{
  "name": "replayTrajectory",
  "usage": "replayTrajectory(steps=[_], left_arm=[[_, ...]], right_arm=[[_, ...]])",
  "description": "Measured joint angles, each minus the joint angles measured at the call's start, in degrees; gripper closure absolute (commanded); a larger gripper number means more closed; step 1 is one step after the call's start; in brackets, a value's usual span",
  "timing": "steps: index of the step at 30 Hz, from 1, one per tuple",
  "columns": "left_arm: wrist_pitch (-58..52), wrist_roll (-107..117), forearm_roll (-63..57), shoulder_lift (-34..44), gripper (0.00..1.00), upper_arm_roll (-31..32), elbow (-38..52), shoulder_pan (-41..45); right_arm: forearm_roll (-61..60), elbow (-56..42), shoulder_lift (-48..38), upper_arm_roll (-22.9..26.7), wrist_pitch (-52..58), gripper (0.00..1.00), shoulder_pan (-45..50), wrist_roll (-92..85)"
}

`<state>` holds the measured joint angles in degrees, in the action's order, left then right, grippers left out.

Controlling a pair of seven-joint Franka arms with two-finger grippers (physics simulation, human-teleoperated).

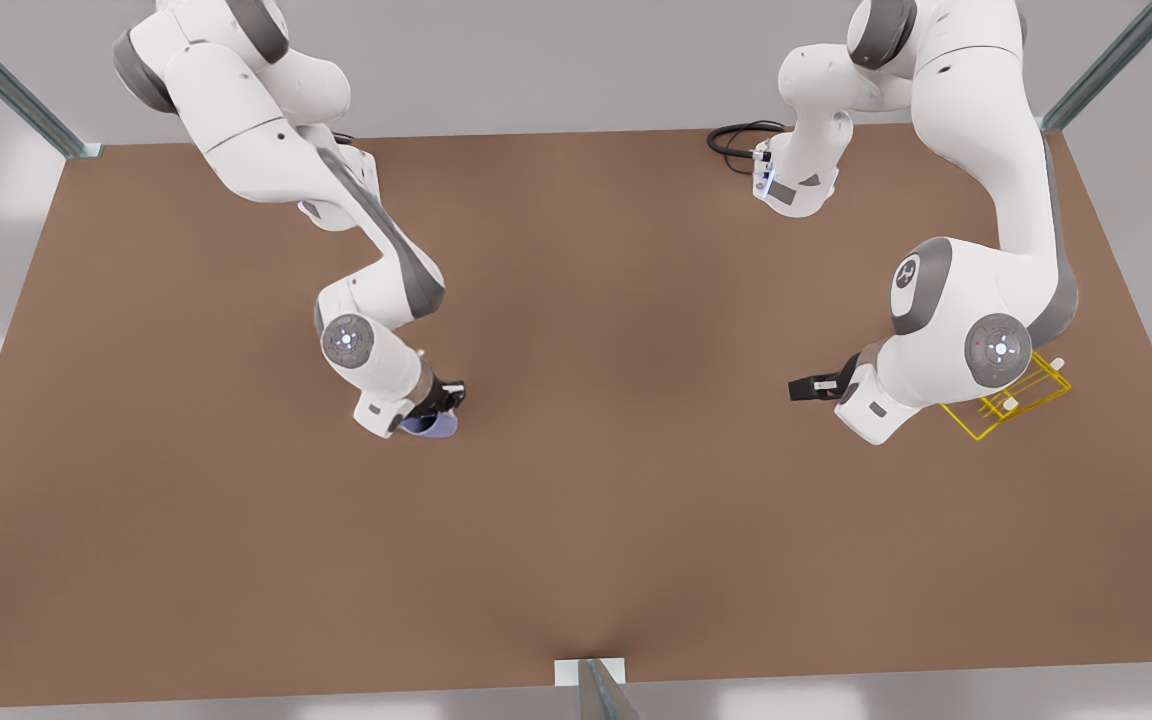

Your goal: Place the cup on the cup holder

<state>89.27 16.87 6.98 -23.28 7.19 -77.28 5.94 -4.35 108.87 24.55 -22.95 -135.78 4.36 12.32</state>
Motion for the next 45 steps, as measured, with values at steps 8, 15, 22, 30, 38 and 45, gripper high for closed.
replayTrajectory(steps=[8,15,22,30,38,45], left_arm=[[-0.02,0.09,0.00,0.00,0.00,0.00,0.00,0.04],[-0.08,0.14,-0.06,0.00,0.00,0.00,0.00,0.04],[-0.10,0.18,-0.02,0.00,0.00,0.00,0.00,-0.05],[-0.11,0.21,-0.01,0.00,0.00,0.00,0.00,-0.05],[-0.14,0.22,-0.05,0.00,0.00,0.00,0.00,-0.05],[-0.17,0.23,-0.08,0.01,0.00,0.00,0.00,-0.05]], right_arm=[[-7.85,-19.36,19.05,-12.71,-6.52,0.79,-4.25,4.76],[-9.17,-25.25,32.61,-26.39,-11.11,0.79,-8.18,8.39],[-7.36,-35.74,42.60,-27.99,-12.79,0.79,-4.38,10.83],[-6.01,-38.92,46.84,-28.25,-13.17,0.79,-1.06,12.70],[-2.84,-38.91,49.25,-29.50,-12.78,0.79,-1.11,13.72],[1.09,-38.96,50.86,-30.46,-11.51,0.70,-1.15,13.88]])
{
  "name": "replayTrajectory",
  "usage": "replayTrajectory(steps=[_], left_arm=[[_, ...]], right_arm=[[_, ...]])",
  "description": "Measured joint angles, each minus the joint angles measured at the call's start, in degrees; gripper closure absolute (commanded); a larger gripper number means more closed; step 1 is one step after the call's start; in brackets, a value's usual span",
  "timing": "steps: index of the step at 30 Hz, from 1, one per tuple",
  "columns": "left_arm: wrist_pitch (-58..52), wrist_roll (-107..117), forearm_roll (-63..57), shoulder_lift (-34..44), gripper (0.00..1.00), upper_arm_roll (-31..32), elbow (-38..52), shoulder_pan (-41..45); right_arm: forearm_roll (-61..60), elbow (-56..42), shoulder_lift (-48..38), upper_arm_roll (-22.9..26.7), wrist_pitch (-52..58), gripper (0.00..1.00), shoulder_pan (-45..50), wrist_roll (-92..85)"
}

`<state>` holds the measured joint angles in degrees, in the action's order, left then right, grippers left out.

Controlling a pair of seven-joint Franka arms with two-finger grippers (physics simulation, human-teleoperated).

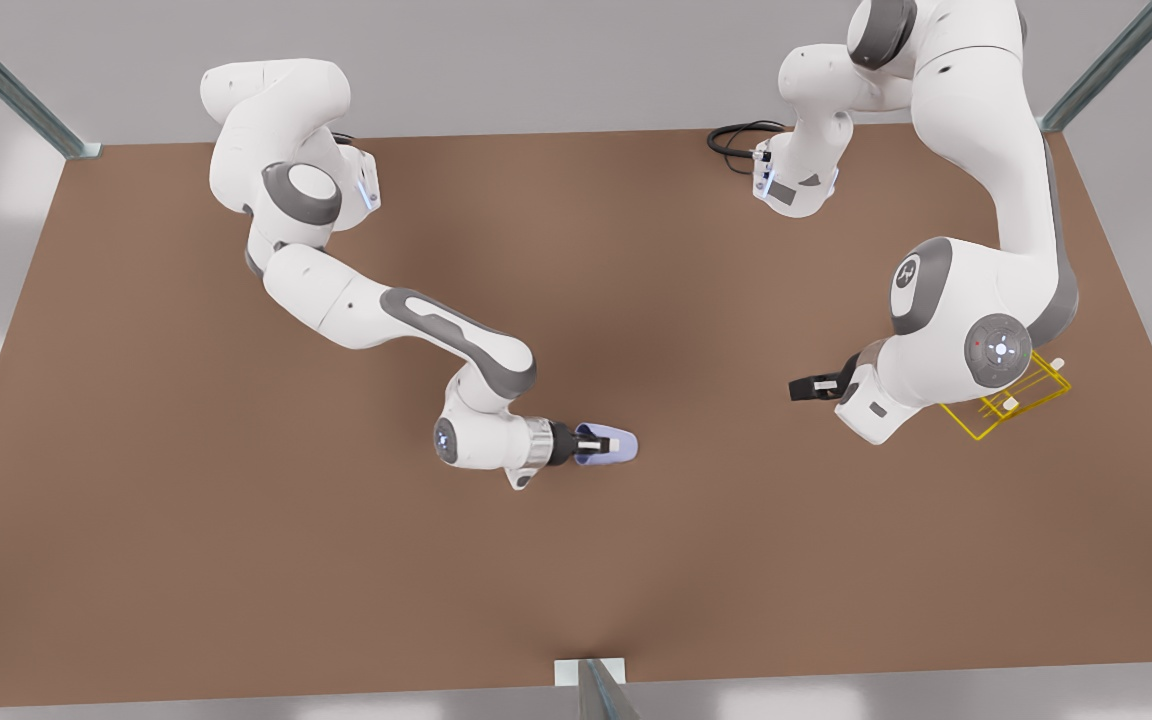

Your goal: Place the cup on the cup holder

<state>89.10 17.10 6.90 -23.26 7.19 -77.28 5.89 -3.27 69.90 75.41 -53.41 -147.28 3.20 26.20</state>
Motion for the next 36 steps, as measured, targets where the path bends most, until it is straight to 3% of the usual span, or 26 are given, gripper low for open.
replayTrajectory(steps=[1,2,14,20,25,28,33,36], left_arm=[[0.00,0.00,0.00,-0.01,0.00,0.00,0.00,0.00],[-0.01,0.00,0.00,-0.01,0.00,0.00,0.00,0.00],[1.04,-0.12,-1.50,-0.05,0.00,0.46,0.55,1.96],[0.08,3.73,-6.07,3.25,0.00,0.94,3.19,11.13],[-1.62,19.31,-3.82,3.53,0.00,2.74,6.13,14.10],[-0.71,31.07,-2.46,-2.17,0.00,2.79,11.57,16.35],[2.76,51.87,-2.93,-10.66,0.00,1.39,15.45,20.72],[5.60,63.48,-5.11,-15.10,0.00,-3.46,17.97,25.72]], right_arm=[[0.30,-0.01,0.09,0.00,0.24,0.46,0.03,0.06],[0.52,-0.02,0.27,0.00,0.42,0.00,0.07,0.12],[3.15,0.78,0.71,-0.96,1.48,0.00,-2.45,-0.02],[4.09,1.88,0.71,-1.50,1.84,0.00,-4.08,-0.06],[7.04,11.23,0.07,-5.39,1.89,0.00,-13.82,-0.08],[9.28,19.37,-1.71,-8.01,1.96,0.00,-22.29,-0.09],[10.86,32.02,-12.60,-9.27,4.60,0.00,-37.58,-0.18],[11.06,38.59,-32.31,-2.02,10.56,0.00,-43.79,-0.99]])
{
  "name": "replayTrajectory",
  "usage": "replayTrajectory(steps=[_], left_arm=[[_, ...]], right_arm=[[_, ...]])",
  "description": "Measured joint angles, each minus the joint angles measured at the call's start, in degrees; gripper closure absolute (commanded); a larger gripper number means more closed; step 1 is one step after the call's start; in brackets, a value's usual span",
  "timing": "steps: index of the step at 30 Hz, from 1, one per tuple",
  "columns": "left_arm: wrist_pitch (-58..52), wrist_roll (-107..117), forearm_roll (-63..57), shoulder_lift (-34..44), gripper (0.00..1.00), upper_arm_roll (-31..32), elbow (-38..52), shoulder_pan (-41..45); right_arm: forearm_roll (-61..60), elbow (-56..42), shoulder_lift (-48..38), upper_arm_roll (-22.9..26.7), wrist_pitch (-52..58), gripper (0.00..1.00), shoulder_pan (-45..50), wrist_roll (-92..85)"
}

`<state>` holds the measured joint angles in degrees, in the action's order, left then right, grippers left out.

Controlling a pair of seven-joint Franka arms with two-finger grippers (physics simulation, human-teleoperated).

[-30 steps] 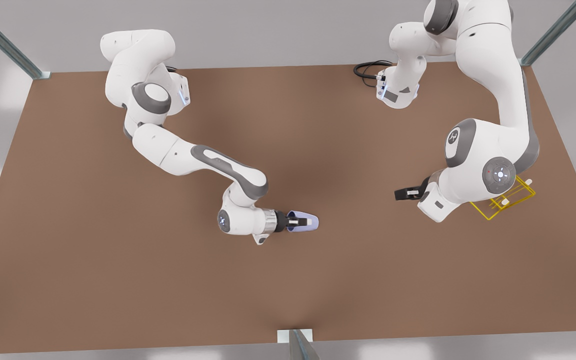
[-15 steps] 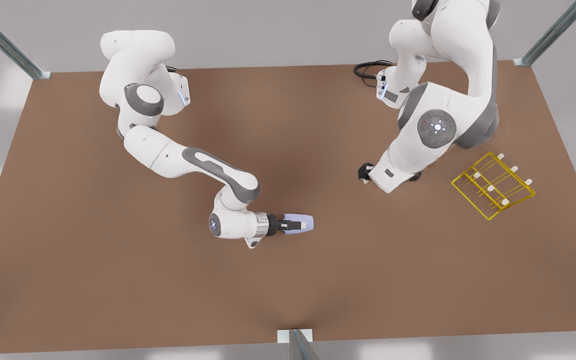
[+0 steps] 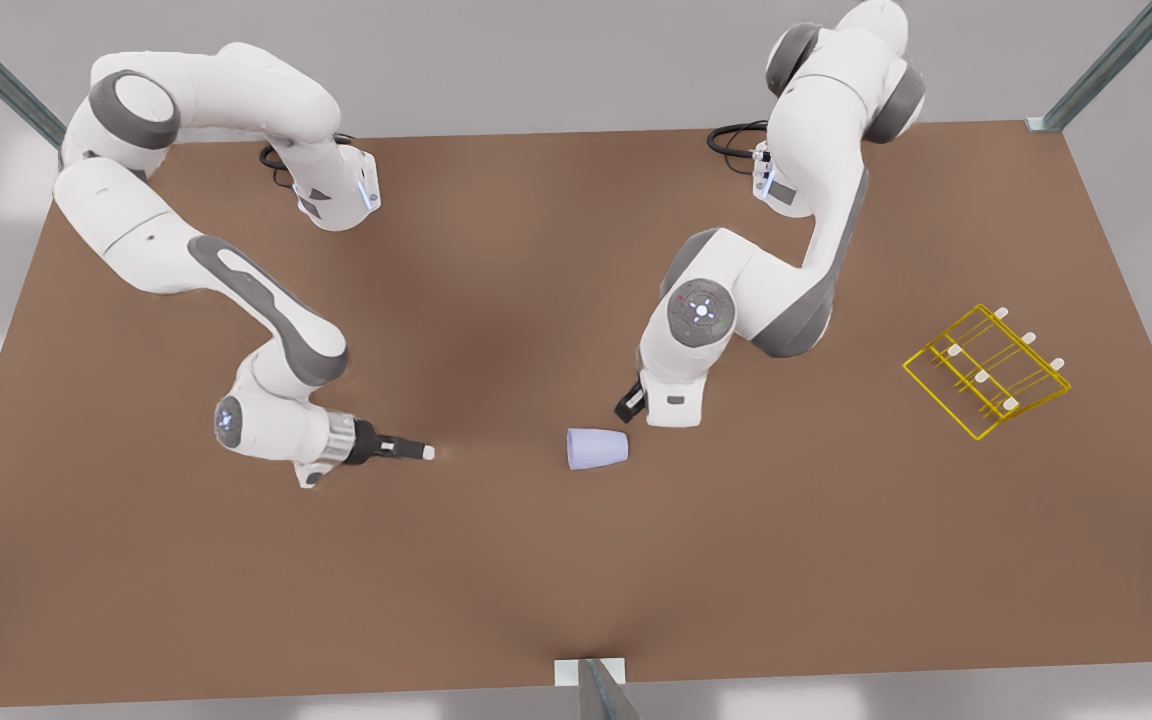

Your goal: Place the cup on the cup holder

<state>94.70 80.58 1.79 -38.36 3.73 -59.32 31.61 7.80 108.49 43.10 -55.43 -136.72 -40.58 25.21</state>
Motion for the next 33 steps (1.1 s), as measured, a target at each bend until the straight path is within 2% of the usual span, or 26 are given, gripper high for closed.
replayTrajectory(steps=[3,5,7,12,13,14,15,17,21,25,29,33], left_arm=[[3.69,10.72,-0.96,-2.49,0.00,-0.94,0.60,1.21],[5.69,17.15,-1.36,-3.33,0.00,-1.75,0.71,1.51],[7.82,22.90,-1.61,-4.74,0.00,-2.57,0.74,2.21],[12.09,34.33,-1.86,-9.03,0.00,-2.48,0.65,4.27],[12.70,36.09,-1.87,-9.52,0.00,-2.41,0.65,4.72],[13.36,37.71,-1.88,-9.92,0.00,-2.32,0.60,5.14],[13.93,39.24,-1.89,-10.22,0.00,-2.27,0.63,5.34],[14.86,42.06,-1.90,-10.72,0.00,-2.24,0.69,5.36],[16.80,46.44,-1.92,-12.45,0.00,-2.31,0.60,5.57],[18.21,48.90,-1.94,-13.19,0.00,-2.25,-0.78,6.94],[19.57,50.27,-1.99,-13.59,0.00,-2.23,-1.73,7.80],[21.14,51.00,-2.01,-14.55,0.00,-2.23,-1.56,7.77]], right_arm=[[0.17,3.54,-19.15,11.96,6.16,0.00,-0.49,-2.60],[0.70,4.00,-28.39,16.78,9.15,0.00,-0.10,-5.34],[0.93,1.10,-33.47,18.23,12.40,0.00,0.16,-8.05],[1.32,-16.82,-34.29,19.45,26.85,0.00,0.70,-13.68],[1.21,-18.72,-35.09,25.61,30.03,0.00,6.71,-14.66],[0.74,-19.87,-36.58,33.75,32.90,0.00,14.88,-15.58],[-0.42,-20.19,-38.38,38.29,35.37,0.00,19.77,-16.45],[-2.05,-20.85,-40.34,43.07,39.73,0.00,26.13,-18.02],[-3.60,-21.06,-40.37,44.58,45.48,0.00,31.26,-20.67],[-5.11,-20.82,-40.09,44.66,48.26,0.00,32.08,-22.85],[-6.13,-20.89,-37.60,41.94,45.17,0.00,28.67,-24.57],[-6.34,-21.00,-37.32,40.93,43.11,0.00,29.60,-25.85]])
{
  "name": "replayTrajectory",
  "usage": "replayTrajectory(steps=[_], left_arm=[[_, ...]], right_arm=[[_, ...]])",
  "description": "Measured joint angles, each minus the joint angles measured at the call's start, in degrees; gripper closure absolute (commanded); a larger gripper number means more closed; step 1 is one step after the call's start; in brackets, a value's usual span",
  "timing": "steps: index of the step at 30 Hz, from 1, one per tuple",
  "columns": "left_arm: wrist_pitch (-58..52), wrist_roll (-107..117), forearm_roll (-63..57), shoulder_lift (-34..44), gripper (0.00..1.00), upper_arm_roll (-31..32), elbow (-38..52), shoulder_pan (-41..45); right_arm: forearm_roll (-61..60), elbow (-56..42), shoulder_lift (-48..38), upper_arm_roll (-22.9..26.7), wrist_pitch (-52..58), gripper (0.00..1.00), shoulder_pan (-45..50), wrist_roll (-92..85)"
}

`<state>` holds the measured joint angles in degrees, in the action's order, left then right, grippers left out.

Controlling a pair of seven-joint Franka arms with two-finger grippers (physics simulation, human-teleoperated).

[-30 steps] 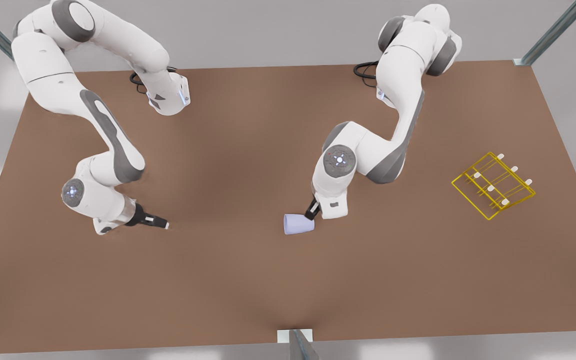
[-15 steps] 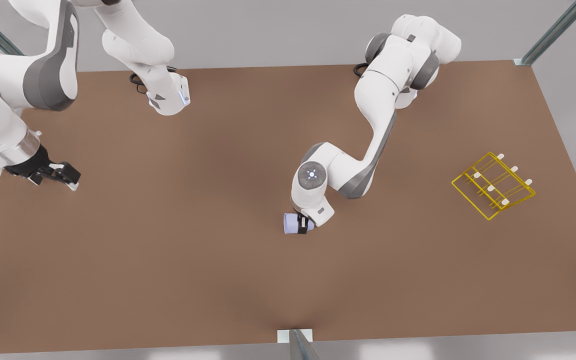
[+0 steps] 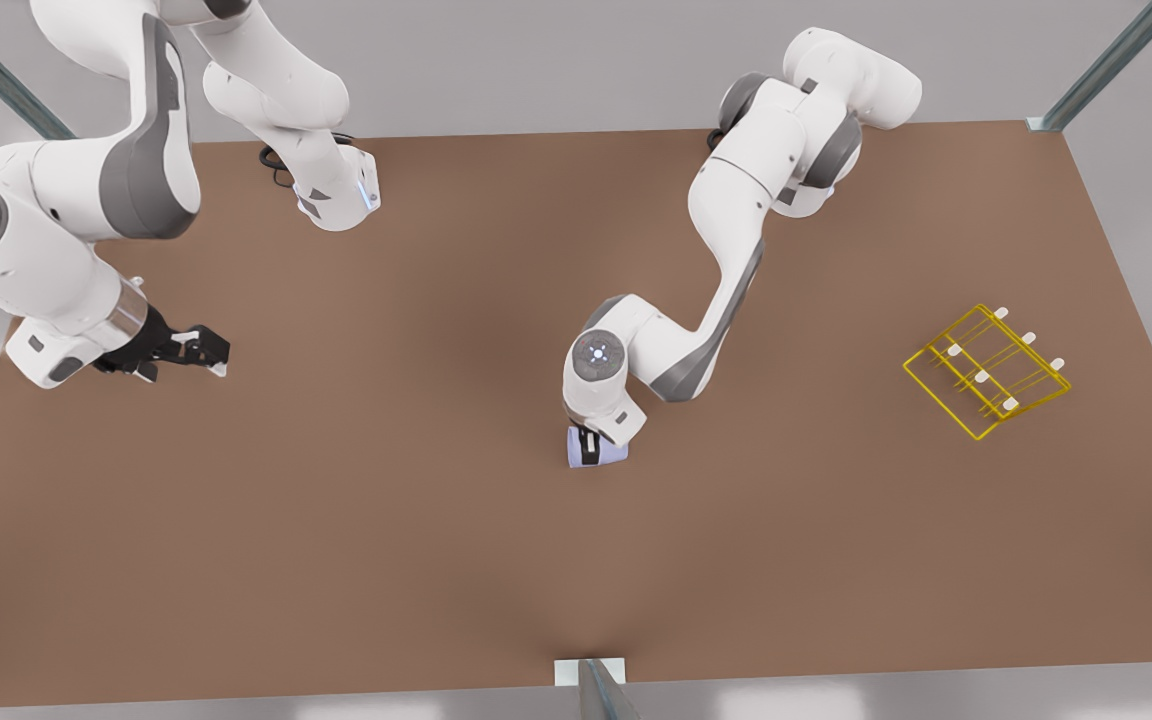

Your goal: Place the cup on the cup holder

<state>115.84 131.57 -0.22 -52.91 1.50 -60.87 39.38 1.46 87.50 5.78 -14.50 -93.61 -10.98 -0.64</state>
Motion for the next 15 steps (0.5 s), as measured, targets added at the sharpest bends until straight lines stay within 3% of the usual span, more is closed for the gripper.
replayTrajectory(steps=[15], left_arm=[[2.15,-0.77,-1.97,-2.42,0.00,-0.53,-0.78,-0.61]], right_arm=[[-0.18,0.55,0.15,-0.12,1.01,0.00,-0.44,-2.85]])
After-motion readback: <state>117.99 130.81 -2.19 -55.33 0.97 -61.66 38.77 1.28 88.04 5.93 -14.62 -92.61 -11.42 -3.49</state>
